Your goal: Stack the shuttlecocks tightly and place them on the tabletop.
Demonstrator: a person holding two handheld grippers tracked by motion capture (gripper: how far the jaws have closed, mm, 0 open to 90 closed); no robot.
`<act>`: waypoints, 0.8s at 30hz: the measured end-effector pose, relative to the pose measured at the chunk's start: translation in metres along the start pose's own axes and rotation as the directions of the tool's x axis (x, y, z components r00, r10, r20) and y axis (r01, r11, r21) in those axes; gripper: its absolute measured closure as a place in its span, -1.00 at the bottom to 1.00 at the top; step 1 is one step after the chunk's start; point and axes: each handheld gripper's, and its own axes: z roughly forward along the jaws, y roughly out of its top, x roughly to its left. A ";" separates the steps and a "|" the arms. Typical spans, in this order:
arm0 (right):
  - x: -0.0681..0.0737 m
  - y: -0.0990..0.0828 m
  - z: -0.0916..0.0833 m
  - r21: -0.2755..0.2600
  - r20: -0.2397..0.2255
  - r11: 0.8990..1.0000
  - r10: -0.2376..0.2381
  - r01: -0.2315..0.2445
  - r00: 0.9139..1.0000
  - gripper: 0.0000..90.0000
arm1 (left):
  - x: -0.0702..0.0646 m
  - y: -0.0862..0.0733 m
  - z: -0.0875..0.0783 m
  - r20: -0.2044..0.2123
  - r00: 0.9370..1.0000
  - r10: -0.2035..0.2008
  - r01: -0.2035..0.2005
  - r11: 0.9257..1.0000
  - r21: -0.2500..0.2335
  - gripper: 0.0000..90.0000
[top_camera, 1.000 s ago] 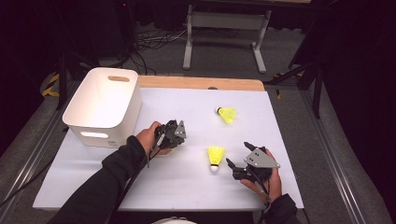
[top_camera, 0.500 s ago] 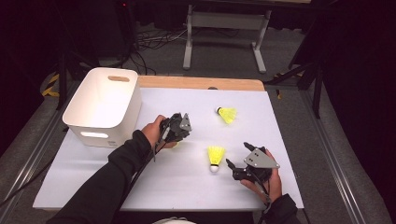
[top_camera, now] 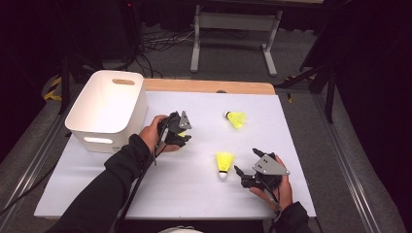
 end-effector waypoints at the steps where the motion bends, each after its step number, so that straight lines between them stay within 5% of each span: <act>1: 0.000 0.000 0.000 -0.001 -0.001 1.000 0.001 -0.001 1.000 -0.65 | 0.000 0.001 -0.002 -0.009 1.000 0.002 -0.002 1.000 -0.005 -0.04; 6: -0.001 0.000 0.000 -0.002 -0.001 1.000 0.003 -0.003 1.000 -0.65 | 0.006 0.002 -0.011 -0.043 0.999 -0.022 0.021 0.999 -0.030 -0.18; 13: 0.000 0.000 -0.001 -0.005 0.001 1.000 0.002 -0.002 1.000 -0.65 | 0.012 -0.007 -0.012 -0.007 0.996 -0.093 0.092 0.994 -0.056 -0.25; 19: -0.001 0.000 -0.001 -0.005 0.002 1.000 0.007 -0.007 1.000 -0.65 | 0.007 -0.014 -0.023 -0.014 0.998 -0.068 0.067 0.992 -0.105 -0.28; 24: -0.001 0.001 -0.001 -0.009 0.006 1.000 0.005 -0.005 1.000 -0.65 | 0.004 -0.027 -0.037 -0.016 0.997 -0.072 0.068 0.980 -0.186 -0.32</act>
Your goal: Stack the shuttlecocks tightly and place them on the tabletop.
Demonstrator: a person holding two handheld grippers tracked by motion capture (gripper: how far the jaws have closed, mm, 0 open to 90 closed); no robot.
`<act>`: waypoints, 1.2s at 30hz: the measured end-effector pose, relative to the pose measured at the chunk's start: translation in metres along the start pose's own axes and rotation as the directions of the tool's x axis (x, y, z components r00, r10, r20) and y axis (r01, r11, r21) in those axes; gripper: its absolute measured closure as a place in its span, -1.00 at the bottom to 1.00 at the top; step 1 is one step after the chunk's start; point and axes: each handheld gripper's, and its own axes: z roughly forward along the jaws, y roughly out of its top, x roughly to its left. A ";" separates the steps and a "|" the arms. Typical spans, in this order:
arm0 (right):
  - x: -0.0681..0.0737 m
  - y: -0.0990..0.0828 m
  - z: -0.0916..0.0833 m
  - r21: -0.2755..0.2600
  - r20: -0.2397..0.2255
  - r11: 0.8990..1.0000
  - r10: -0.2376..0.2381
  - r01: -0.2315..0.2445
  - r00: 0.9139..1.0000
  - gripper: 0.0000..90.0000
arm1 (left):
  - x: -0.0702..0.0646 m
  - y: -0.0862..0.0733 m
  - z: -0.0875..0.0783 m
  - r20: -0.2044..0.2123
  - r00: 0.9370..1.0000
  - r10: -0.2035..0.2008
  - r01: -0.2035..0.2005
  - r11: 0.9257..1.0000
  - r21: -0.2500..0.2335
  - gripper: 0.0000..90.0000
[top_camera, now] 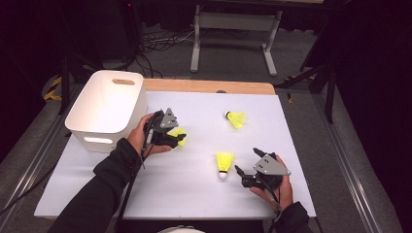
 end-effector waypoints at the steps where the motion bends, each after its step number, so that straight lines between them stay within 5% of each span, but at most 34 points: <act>1: 0.000 0.000 0.000 -0.001 0.000 1.000 0.002 -0.002 1.000 -0.65 | 0.000 -0.002 -0.003 -0.004 1.000 0.002 -0.002 1.000 -0.016 -0.32; 9: 0.001 0.000 0.000 0.001 0.003 1.000 0.002 -0.002 1.000 -0.65 | -0.007 -0.019 -0.025 -0.027 1.000 0.011 -0.014 0.993 -0.114 -0.39; 17: 0.001 0.001 0.000 -0.003 0.004 1.000 0.004 -0.004 1.000 -0.65 | -0.015 -0.040 -0.047 -0.029 0.999 0.029 -0.034 0.977 -0.209 -0.44; 36: 0.001 0.002 -0.001 -0.013 0.005 1.000 0.004 -0.003 1.000 -0.66 | -0.033 -0.081 -0.074 -0.064 0.996 0.057 -0.073 0.956 -0.284 -0.67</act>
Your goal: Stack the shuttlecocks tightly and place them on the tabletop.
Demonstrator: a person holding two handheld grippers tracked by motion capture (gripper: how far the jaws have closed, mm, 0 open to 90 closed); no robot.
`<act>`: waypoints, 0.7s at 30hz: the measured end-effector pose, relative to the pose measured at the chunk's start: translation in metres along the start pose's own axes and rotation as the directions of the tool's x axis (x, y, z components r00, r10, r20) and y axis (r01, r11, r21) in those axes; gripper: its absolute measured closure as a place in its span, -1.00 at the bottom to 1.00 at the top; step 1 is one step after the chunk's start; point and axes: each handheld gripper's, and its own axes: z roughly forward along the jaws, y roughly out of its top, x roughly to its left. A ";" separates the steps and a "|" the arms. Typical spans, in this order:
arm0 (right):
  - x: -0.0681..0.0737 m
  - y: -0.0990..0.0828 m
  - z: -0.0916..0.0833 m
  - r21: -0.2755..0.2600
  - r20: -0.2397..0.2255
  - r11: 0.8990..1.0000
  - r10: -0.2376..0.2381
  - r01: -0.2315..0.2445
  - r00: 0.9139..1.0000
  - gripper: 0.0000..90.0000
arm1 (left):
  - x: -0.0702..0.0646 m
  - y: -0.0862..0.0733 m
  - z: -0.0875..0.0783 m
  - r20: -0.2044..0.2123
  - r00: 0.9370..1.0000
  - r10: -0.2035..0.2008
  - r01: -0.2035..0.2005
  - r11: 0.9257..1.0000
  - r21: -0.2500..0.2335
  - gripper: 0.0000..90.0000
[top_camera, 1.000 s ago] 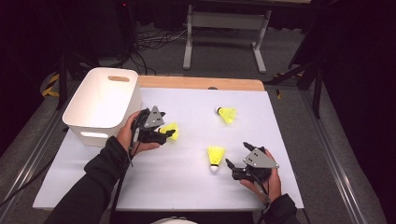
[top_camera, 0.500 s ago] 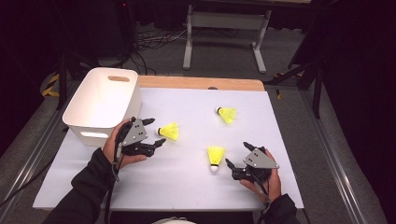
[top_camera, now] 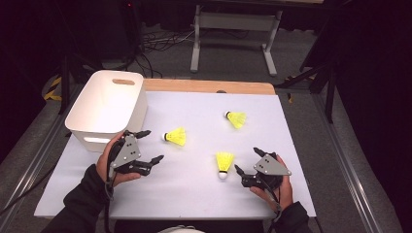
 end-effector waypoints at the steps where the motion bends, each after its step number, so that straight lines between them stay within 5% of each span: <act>1: 0.000 0.000 0.000 -0.001 -0.001 1.000 -0.001 0.001 1.000 -0.66 | 0.000 -0.001 -0.002 -0.001 1.000 0.007 -0.007 1.000 -0.002 -0.68; 14: 0.001 0.002 0.002 0.002 -0.027 1.000 0.003 -0.003 1.000 -0.69 | -0.004 -0.023 -0.027 0.007 1.000 -0.015 0.015 1.000 -0.009 -0.74; 21: 0.000 0.006 0.001 0.011 -0.088 1.000 0.008 -0.007 0.996 -0.69 | -0.010 -0.043 -0.039 0.008 0.997 -0.078 0.078 0.997 -0.012 -0.75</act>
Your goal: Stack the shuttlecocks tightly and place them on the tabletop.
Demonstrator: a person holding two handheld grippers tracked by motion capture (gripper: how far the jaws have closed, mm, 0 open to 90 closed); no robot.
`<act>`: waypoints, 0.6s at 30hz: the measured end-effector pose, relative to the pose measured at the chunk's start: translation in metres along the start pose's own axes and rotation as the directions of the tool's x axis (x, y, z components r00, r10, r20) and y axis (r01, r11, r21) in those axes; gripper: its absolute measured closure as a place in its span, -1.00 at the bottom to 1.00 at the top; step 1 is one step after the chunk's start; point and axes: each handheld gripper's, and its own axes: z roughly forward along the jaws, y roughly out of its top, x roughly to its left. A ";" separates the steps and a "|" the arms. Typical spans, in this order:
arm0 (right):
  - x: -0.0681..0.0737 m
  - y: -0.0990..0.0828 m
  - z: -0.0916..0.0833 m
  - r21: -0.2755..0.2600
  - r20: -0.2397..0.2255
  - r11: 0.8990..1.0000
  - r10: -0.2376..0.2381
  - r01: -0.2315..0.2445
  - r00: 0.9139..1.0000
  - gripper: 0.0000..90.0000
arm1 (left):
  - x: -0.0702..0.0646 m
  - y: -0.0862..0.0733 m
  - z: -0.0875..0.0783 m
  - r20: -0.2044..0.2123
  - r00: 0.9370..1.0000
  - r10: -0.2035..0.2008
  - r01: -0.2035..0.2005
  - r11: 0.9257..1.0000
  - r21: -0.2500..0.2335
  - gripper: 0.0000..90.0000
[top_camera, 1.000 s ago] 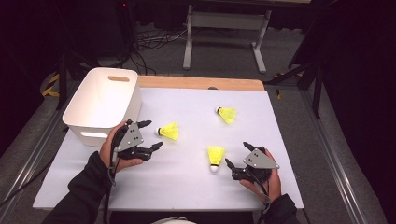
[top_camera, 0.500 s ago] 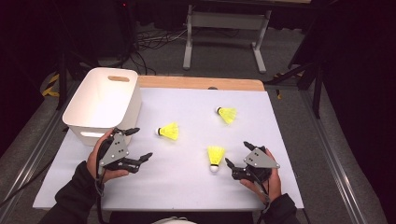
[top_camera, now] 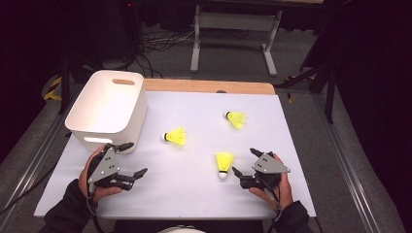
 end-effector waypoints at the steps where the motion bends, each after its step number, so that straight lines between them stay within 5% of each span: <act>1: 0.000 0.001 0.000 0.005 -0.016 1.000 0.007 -0.007 1.000 -0.68 | -0.001 -0.003 -0.001 -0.002 1.000 -0.003 0.003 1.000 -0.001 -0.76; 8: -0.004 0.010 0.000 0.027 -0.096 0.999 0.033 -0.031 0.995 -0.66 | -0.007 -0.021 -0.014 0.005 0.999 -0.047 0.047 0.998 0.029 -0.80; 11: -0.008 0.021 0.003 0.033 -0.160 0.999 0.039 -0.034 0.986 -0.61 | -0.004 -0.024 -0.021 -0.007 0.998 -0.064 0.064 0.997 0.034 -0.81; 18: -0.016 0.037 0.019 0.074 -0.231 0.997 0.037 -0.020 0.972 -0.54 | -0.002 -0.033 -0.034 -0.025 0.994 -0.102 0.103 0.994 0.031 -0.82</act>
